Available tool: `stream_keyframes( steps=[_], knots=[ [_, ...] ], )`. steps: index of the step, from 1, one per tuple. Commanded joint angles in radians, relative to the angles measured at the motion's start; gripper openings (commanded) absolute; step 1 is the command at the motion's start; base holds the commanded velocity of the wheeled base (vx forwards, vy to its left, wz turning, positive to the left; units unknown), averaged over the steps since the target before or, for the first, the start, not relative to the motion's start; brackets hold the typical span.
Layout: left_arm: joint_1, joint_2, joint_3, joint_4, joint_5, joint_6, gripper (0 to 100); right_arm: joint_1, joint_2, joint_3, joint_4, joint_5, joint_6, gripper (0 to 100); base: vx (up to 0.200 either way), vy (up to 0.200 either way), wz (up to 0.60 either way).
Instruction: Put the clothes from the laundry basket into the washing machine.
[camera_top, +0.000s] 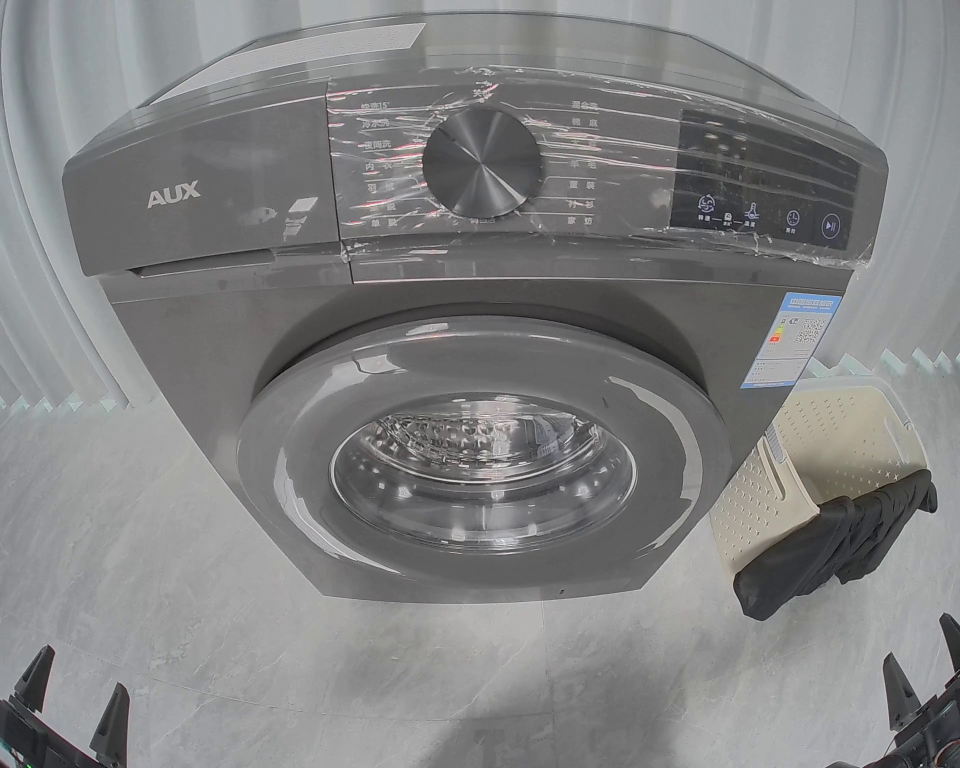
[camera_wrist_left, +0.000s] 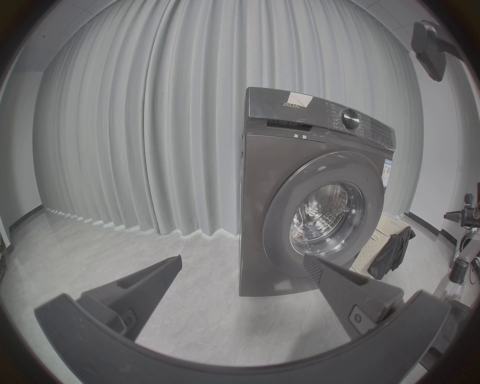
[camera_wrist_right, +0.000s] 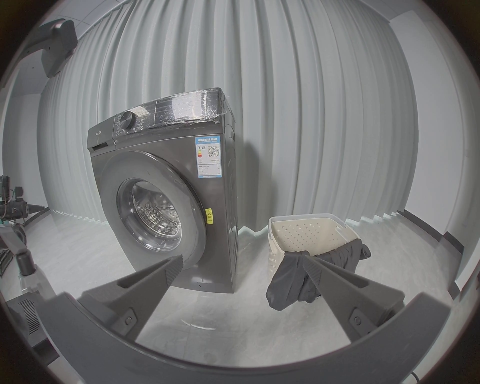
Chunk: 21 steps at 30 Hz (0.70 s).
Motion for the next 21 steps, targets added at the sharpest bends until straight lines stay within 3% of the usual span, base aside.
stream_keyframes(
  steps=[1,12,13,15,17,18,19,21],
  knots=[
    [0.000,-0.018,0.016,0.002,0.000,0.000,100,0.000,-0.016,0.018,0.000,0.000,0.000,100,0.000,0.000,0.00],
    [0.002,-0.018,0.016,0.002,-0.001,0.001,100,0.000,-0.016,-0.011,-0.023,0.009,0.003,100,0.000,0.000,0.00],
    [0.000,-0.018,0.016,0.000,0.000,0.003,100,0.006,-0.005,-0.133,-0.052,0.032,0.021,100,0.000,0.000,0.00],
    [0.000,-0.018,0.016,0.002,-0.001,0.004,100,0.005,0.079,-0.226,-0.043,0.065,0.032,100,0.000,0.000,0.00],
    [0.002,-0.018,0.016,0.000,-0.001,0.007,100,0.006,0.119,-0.249,-0.036,0.086,0.027,100,0.000,0.000,0.00],
    [0.000,-0.018,0.016,0.002,0.000,0.009,100,0.003,0.215,-0.260,-0.052,0.158,0.000,100,0.000,0.000,0.00],
    [0.000,-0.018,0.016,0.002,0.000,0.009,100,0.002,0.269,-0.255,-0.058,0.198,-0.025,100,0.000,0.000,0.00],
    [0.000,-0.018,0.016,0.002,0.000,0.009,100,0.005,0.324,-0.255,-0.072,0.241,-0.055,100,0.000,0.000,0.00]
  ],
)
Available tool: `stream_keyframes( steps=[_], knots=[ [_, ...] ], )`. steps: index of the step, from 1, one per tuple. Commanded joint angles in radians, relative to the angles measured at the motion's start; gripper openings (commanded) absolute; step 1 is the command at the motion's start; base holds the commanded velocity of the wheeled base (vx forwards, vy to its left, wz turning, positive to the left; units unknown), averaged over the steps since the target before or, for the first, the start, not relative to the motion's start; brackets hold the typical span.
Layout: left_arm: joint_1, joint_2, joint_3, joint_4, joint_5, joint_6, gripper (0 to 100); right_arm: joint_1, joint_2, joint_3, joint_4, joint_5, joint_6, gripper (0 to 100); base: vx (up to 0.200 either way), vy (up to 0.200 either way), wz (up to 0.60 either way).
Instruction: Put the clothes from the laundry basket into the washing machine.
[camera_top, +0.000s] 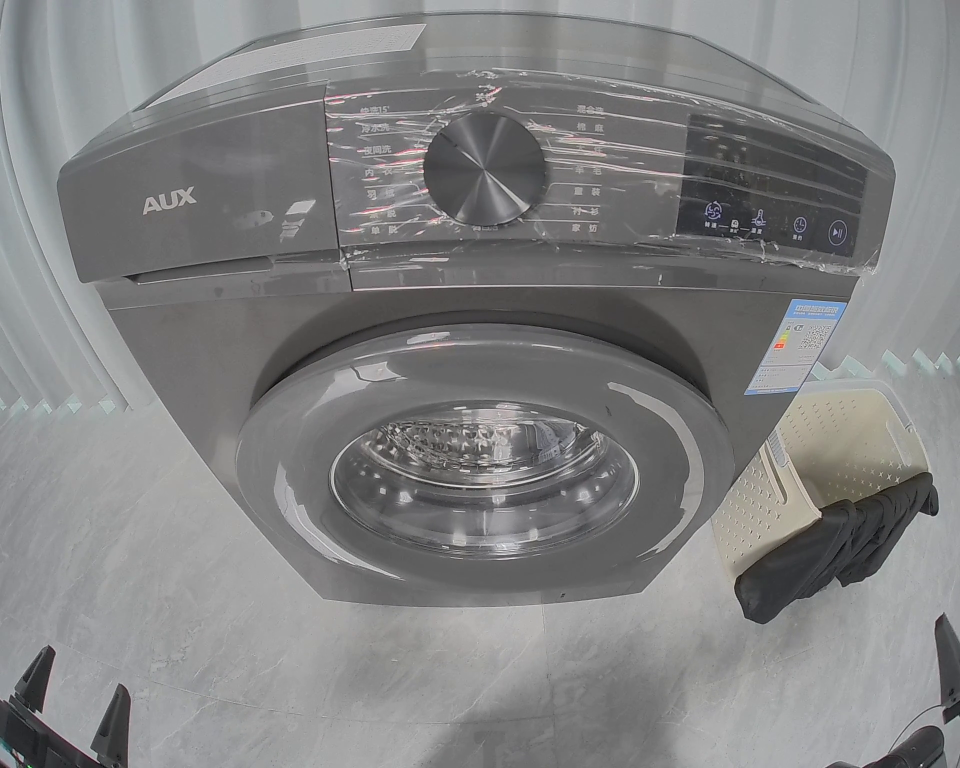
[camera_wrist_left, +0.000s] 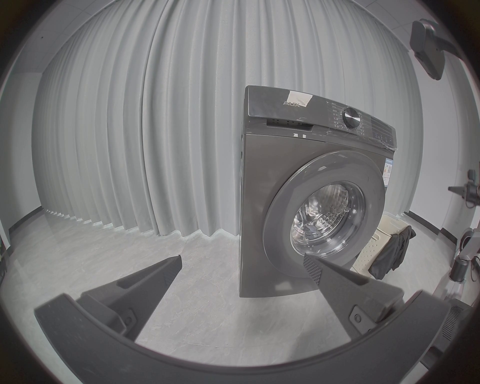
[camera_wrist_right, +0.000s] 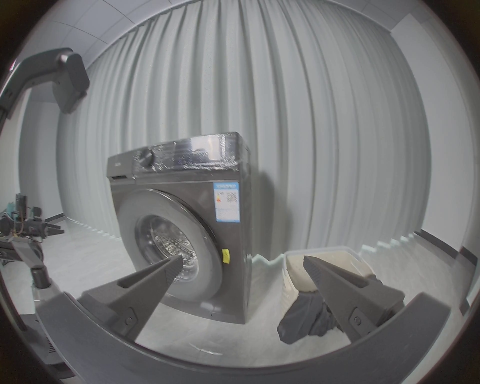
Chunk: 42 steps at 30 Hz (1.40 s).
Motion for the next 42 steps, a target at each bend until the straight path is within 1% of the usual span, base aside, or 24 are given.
stream_keyframes(
  steps=[1,3,4,5,6,7,9,10,12,14,15,16,17,19,20,21,23,26,27,29,36,42],
  knots=[
    [-0.001,-0.018,0.016,0.001,0.001,0.004,100,0.004,0.335,-0.075,-0.059,0.207,-0.087,100,0.000,0.000,0.00],
    [-0.001,-0.018,0.016,0.001,0.001,0.005,100,0.004,0.413,-0.078,-0.091,0.279,-0.112,100,0.000,0.000,0.00],
    [0.001,-0.018,0.016,0.001,-0.001,0.005,100,0.004,0.419,-0.078,-0.094,0.287,-0.115,100,0.000,0.000,0.00],
    [-0.001,-0.018,0.016,0.001,0.001,0.005,100,0.009,0.491,-0.081,-0.131,0.344,-0.147,100,0.000,0.000,0.00],
    [-0.001,-0.018,0.016,0.001,-0.001,0.005,100,0.011,0.504,-0.082,-0.137,0.350,-0.153,100,0.000,0.000,0.00],
    [-0.001,-0.018,0.016,0.001,-0.001,0.005,100,0.029,0.577,-0.085,-0.172,0.370,-0.173,100,0.000,0.000,0.00],
    [-0.001,-0.018,0.016,0.001,-0.001,0.005,100,0.070,0.649,-0.091,-0.214,0.368,-0.173,100,0.000,0.000,0.00],
    [-0.001,-0.018,0.016,0.001,-0.001,0.005,100,0.109,0.695,-0.096,-0.244,0.364,-0.167,100,0.000,0.000,0.00],
    [-0.001,-0.018,0.016,0.001,-0.001,0.005,100,0.155,0.757,-0.104,-0.286,0.342,-0.153,100,0.000,0.000,0.00],
    [-0.001,-0.018,0.016,0.001,-0.001,0.005,100,0.195,0.818,-0.118,-0.323,0.299,-0.121,100,0.000,0.000,0.00],
    [-0.001,-0.018,0.016,0.001,-0.001,0.005,100,0.195,0.818,-0.118,-0.323,0.299,-0.121,100,0.000,0.000,0.00],
    [-0.001,-0.018,0.016,0.001,-0.001,0.005,100,0.268,0.881,-0.133,-0.370,0.235,-0.066,100,0.000,0.000,0.00],
    [-0.001,-0.018,0.016,0.001,-0.001,0.005,100,0.300,0.901,-0.137,-0.388,0.210,-0.043,100,0.000,0.000,0.00],
    [-0.001,-0.018,0.016,0.001,-0.001,0.005,100,0.389,0.948,-0.151,-0.448,0.117,0.038,100,0.000,0.000,0.00],
    [-0.001,-0.018,0.016,0.001,-0.001,0.005,100,0.417,0.965,-0.156,-0.468,0.086,0.063,100,0.000,0.000,0.00],
    [-0.001,-0.018,0.016,0.001,-0.001,0.005,100,0.452,0.991,-0.165,-0.493,0.043,0.088,100,0.000,0.000,0.00],
    [0.001,-0.018,0.016,0.001,-0.001,0.004,100,0.480,1.042,-0.179,-0.537,-0.007,0.114,100,0.000,0.000,0.00],
    [-0.001,-0.018,0.016,0.001,-0.001,0.004,100,0.485,1.065,-0.187,-0.560,-0.014,0.117,100,0.000,0.000,0.00],
    [-0.001,-0.018,0.016,0.001,-0.001,0.004,100,0.486,1.117,-0.196,-0.611,-0.020,0.120,100,0.000,0.000,0.00],
    [-0.001,-0.018,0.016,0.001,-0.001,0.004,100,0.485,1.145,-0.203,-0.629,-0.021,0.118,100,0.000,0.000,0.00],
    [-0.001,-0.018,0.016,0.001,-0.001,0.002,100,0.488,1.221,-0.240,-0.643,-0.021,0.123,100,0.000,0.000,0.00],
    [-0.001,-0.018,0.016,0.001,-0.001,0.002,100,0.486,1.300,-0.294,-0.654,-0.018,0.121,100,0.000,0.000,0.00]
  ],
)
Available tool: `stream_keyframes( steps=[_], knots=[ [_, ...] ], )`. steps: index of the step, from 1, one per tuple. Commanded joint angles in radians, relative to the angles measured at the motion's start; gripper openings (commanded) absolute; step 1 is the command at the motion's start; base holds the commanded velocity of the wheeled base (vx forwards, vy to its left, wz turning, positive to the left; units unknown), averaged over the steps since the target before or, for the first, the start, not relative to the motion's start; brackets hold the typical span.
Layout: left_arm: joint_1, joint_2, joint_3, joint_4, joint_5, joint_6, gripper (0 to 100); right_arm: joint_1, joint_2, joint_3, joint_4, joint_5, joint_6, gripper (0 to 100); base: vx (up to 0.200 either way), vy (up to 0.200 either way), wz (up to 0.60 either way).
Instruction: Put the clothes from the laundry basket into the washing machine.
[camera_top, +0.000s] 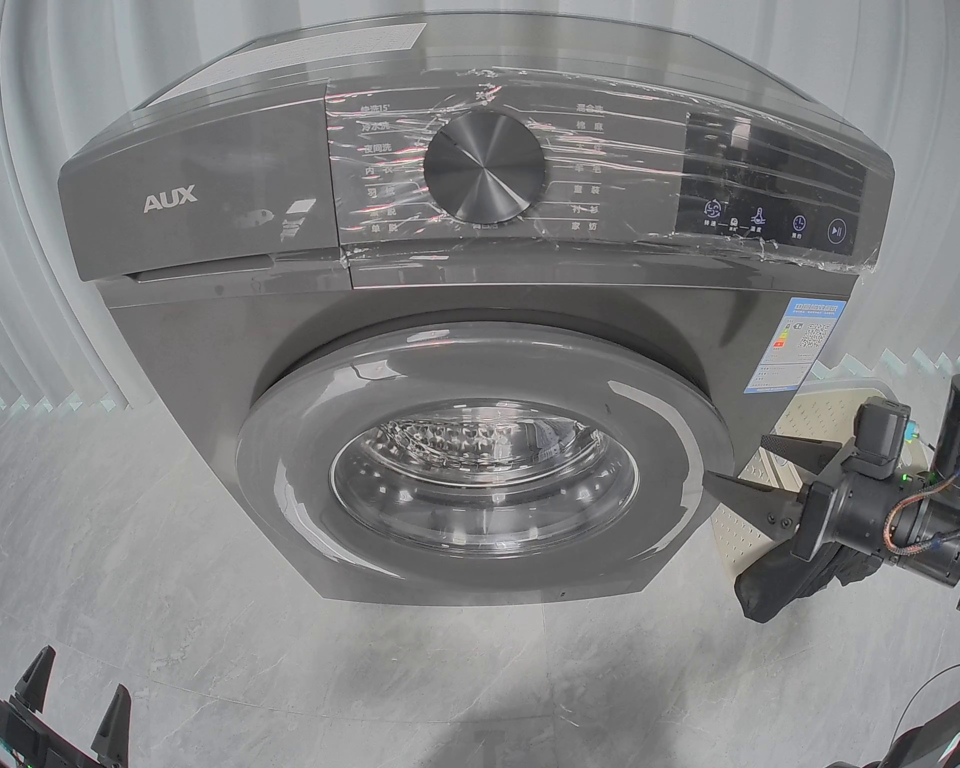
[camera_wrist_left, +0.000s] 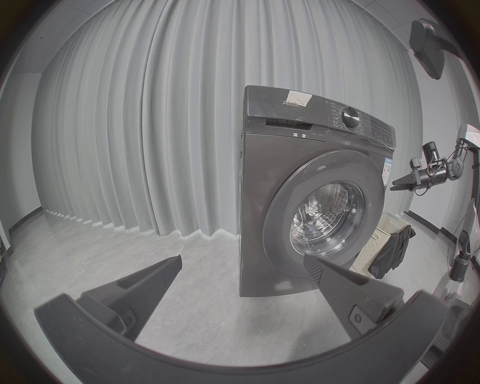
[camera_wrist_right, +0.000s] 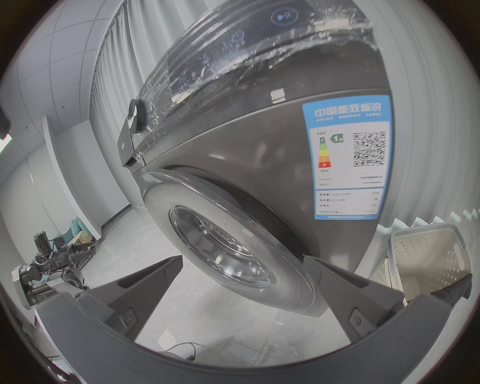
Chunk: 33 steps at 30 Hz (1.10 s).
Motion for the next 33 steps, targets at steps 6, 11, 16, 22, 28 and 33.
stream_keyframes(
  steps=[6,11,16,22,28,33],
  knots=[
    [0.000,-0.018,0.016,0.000,0.002,-0.002,100,0.003,0.145,-0.048,-0.072,0.003,-0.007,100,0.000,0.000,0.00],
    [0.001,-0.018,0.016,0.000,0.002,-0.003,100,0.001,0.188,-0.063,-0.103,0.000,-0.007,100,0.000,0.000,0.00],
    [0.001,-0.018,0.016,0.000,0.002,-0.005,100,0.003,0.202,-0.074,-0.124,0.008,-0.008,100,0.000,0.000,0.00],
    [0.000,-0.018,0.016,0.000,0.000,-0.005,100,0.003,0.168,-0.009,-0.121,0.040,-0.014,100,0.000,0.000,0.00],
    [0.000,-0.018,0.016,0.000,0.002,-0.005,100,0.003,0.067,0.050,-0.107,0.057,-0.017,100,0.000,0.000,0.00],
    [0.000,-0.018,0.016,0.000,0.002,-0.005,100,-0.005,0.077,0.043,-0.110,0.057,-0.019,100,0.000,0.000,0.00]
  ],
)
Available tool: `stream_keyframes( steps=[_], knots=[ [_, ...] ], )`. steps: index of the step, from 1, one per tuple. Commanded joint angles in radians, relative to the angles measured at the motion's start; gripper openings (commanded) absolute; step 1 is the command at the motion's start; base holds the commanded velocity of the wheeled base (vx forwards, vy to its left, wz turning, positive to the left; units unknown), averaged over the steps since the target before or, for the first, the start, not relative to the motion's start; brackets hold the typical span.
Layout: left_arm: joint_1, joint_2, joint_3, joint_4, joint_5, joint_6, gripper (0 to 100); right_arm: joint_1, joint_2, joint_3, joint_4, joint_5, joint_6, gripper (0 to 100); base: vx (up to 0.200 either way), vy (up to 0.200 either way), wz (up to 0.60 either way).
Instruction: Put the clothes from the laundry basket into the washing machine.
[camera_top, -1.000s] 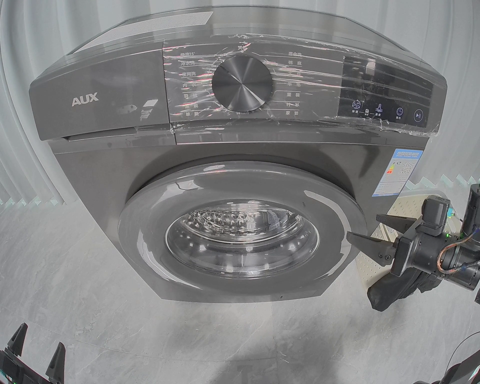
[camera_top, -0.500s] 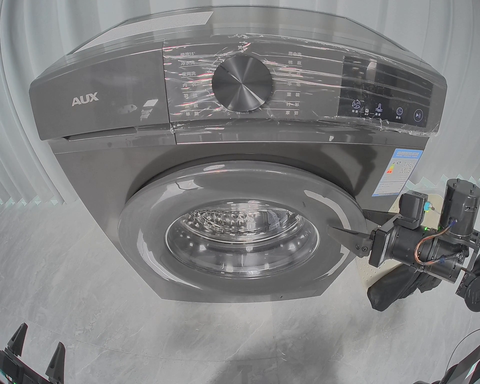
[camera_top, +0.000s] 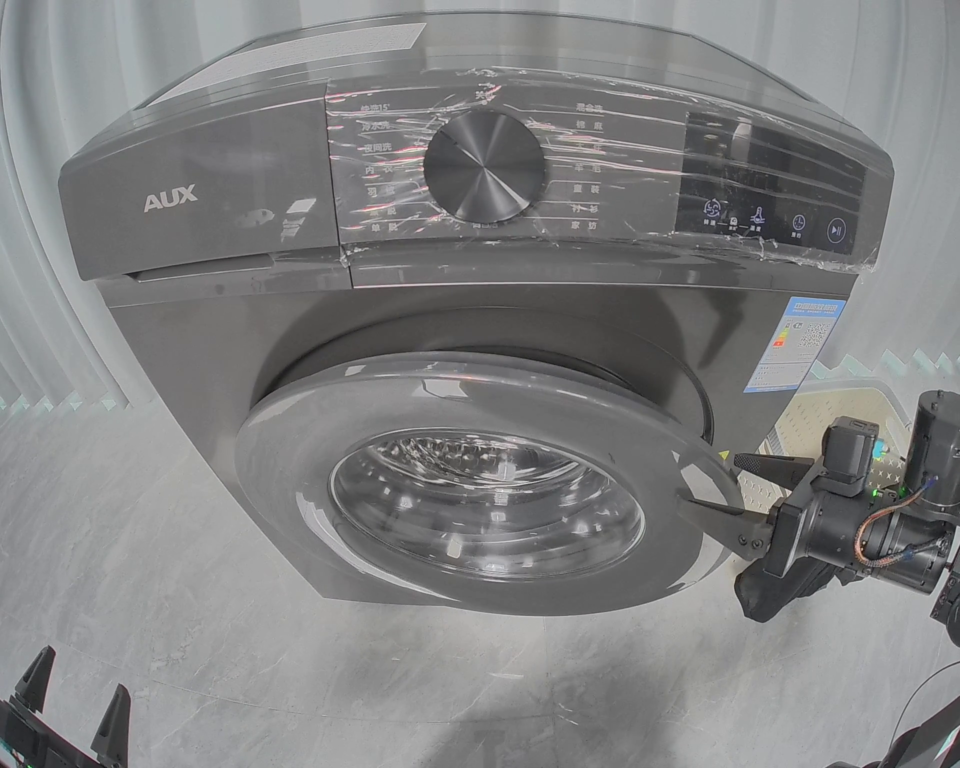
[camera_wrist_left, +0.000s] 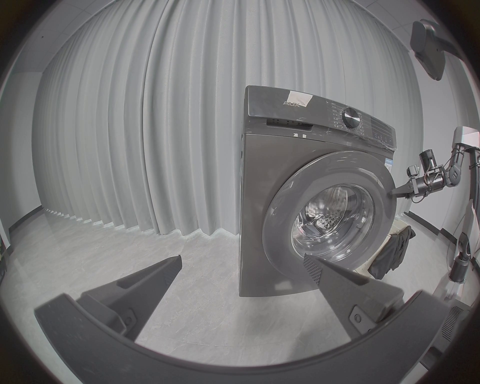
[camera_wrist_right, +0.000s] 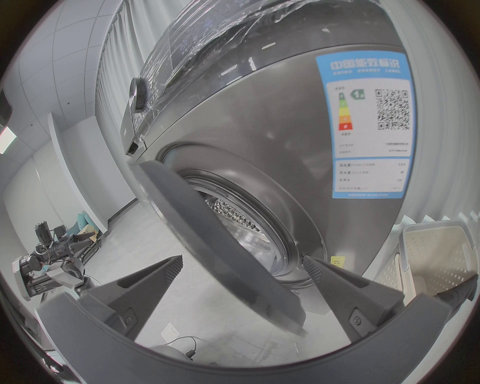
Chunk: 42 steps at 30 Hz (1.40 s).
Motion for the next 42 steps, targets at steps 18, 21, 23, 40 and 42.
stream_keyframes(
  steps=[18,21,23,40,42],
  knots=[
    [0.000,-0.018,0.016,-0.002,-0.002,-0.002,100,0.061,0.010,0.071,-0.014,0.006,0.004,100,-0.067,0.000,0.00],
    [0.001,-0.018,0.016,-0.002,-0.002,0.000,100,0.050,-0.003,0.068,-0.015,0.006,0.004,100,0.000,0.000,0.00],
    [0.000,-0.018,0.016,0.000,-0.002,0.000,100,0.047,0.005,0.053,-0.017,0.006,0.002,100,0.000,0.000,0.00],
    [0.000,-0.016,0.016,0.000,-0.002,-0.002,100,0.084,0.043,0.061,-0.017,0.010,0.005,100,-0.071,0.000,0.00],
    [0.000,-0.018,0.016,0.000,-0.002,-0.002,100,0.087,0.025,0.071,-0.017,0.010,0.007,100,0.000,0.000,0.00]
  ],
)
